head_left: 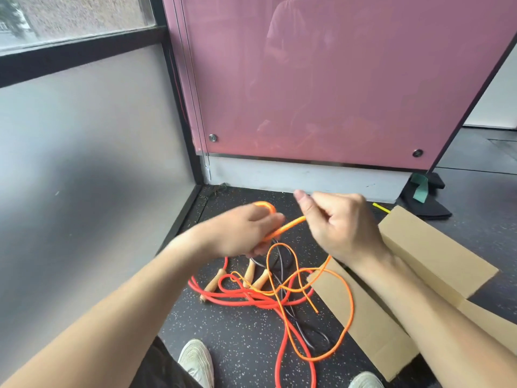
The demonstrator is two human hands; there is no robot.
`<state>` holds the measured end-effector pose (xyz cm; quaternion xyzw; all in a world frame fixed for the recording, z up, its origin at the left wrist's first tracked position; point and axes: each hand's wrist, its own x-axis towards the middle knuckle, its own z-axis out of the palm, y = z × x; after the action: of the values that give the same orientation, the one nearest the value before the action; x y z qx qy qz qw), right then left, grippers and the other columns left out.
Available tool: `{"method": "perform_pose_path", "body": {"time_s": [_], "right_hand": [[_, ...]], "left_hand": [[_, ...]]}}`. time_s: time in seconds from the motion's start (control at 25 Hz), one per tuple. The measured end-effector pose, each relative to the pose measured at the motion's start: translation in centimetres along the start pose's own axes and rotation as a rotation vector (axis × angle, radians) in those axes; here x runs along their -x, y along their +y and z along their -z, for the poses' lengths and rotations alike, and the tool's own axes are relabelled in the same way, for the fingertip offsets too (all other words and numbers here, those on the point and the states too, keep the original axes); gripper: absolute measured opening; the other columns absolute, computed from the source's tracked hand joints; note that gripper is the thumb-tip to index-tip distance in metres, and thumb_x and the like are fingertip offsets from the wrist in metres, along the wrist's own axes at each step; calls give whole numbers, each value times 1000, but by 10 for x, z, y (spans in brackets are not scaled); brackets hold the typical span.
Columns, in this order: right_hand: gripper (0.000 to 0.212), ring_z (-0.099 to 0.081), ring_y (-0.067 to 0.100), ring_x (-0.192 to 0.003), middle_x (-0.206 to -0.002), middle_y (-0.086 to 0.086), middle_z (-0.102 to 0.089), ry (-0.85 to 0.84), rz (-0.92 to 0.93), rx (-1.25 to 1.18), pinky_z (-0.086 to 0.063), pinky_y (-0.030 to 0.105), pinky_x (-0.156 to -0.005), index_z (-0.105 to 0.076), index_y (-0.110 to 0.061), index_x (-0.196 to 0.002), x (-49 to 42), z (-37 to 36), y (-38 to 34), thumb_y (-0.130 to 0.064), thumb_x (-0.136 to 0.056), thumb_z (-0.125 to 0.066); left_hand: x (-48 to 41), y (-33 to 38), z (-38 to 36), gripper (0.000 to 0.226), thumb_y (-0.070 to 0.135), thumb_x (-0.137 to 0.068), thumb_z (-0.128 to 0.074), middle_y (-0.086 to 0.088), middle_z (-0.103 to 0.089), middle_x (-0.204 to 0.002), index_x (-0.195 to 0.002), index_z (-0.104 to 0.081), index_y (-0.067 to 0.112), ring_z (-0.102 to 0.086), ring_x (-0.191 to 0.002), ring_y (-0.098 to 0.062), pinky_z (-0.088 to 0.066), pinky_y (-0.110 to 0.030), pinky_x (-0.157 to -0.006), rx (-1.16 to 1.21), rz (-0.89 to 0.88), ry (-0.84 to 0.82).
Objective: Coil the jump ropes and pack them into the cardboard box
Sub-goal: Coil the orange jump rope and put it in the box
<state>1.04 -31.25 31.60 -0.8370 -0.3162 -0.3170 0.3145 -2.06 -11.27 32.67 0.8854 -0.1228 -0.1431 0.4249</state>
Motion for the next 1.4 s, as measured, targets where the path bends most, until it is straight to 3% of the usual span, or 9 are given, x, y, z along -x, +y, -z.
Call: {"method": "perform_pose_path", "body": {"time_s": [0.12,0.24,0.44,0.64,0.76,0.88,1.08,1.24,1.4], "right_hand": [[55,-21,20,-47,-47,-7,-18,154,-114,-70,-22,32,-46,-24,-24,-56,-3,4,8,-36,-104,-48],[68,-37,18,-45,-44,3,-37,82,-504,-287,-30,40,-52,-40,-5,-51,-4,-6,5,-52,-100,-36],[75,-36,8,-41,-44,-3,-40,-448,-491,-352,-28,29,-50,-43,-12,-53,17,-38,-21,-64,-99,-17],[54,-34,10,-50,-50,-6,-38,-556,-302,-406,-30,28,-55,-37,-17,-59,16,-29,-36,-42,-107,-36],[51,-42,14,-46,-50,-1,-44,-627,-136,-354,-36,32,-51,-41,-13,-64,12,-19,-38,-42,-105,-43],[43,-48,26,-50,-53,1,-53,-430,139,-127,-33,34,-48,-49,-16,-68,18,-14,-37,-42,-102,-48],[49,-33,14,-47,-51,-10,-35,-9,40,-48,-33,27,-45,-58,-13,-66,-1,24,11,-55,-92,-63],[60,-30,11,-48,-51,-7,-32,56,-32,-174,-25,20,-47,-53,-9,-66,0,22,11,-62,-93,-54],[57,-51,21,-54,-58,5,-53,-75,-373,-410,-44,39,-54,-55,-18,-77,10,-11,-5,-64,-101,-31]], "left_hand": [[2,23,-32,44,43,-101,-31,5,-31,-48,-71,-47,15,-27,-42,-10,-31,-21,-43,550,-45,-222],[5,45,-36,35,41,-99,-29,9,-19,-53,-76,-40,17,-15,-45,-8,-19,-20,-45,1067,-200,-278],[-4,48,-7,35,34,-109,-26,7,-43,-57,-81,-41,19,-45,-49,-9,-35,-23,-59,1396,-402,239],[-25,9,27,36,30,-111,-27,-3,-77,-80,-90,-50,11,-74,-88,-23,-52,-38,-98,1057,-390,809],[-25,-16,28,49,36,-107,-29,8,-72,-89,-109,-72,13,-58,-94,-21,-40,-31,-98,234,-216,948],[-18,-16,9,50,35,-107,-33,6,-67,-71,-77,-66,12,-53,-73,-11,-38,-32,-81,-235,-177,532],[-4,7,-4,46,39,-107,-33,1,-30,-44,-72,-47,13,-30,-45,-16,-44,-24,-55,450,-52,-55],[8,29,-22,40,45,-99,-35,7,-20,-49,-74,-51,18,-16,-40,-13,-47,-28,-67,880,-149,-414],[7,36,-20,16,28,-99,-48,5,-38,-62,-92,-52,15,-41,-49,-9,-47,-29,-77,1263,-445,-352]]}}
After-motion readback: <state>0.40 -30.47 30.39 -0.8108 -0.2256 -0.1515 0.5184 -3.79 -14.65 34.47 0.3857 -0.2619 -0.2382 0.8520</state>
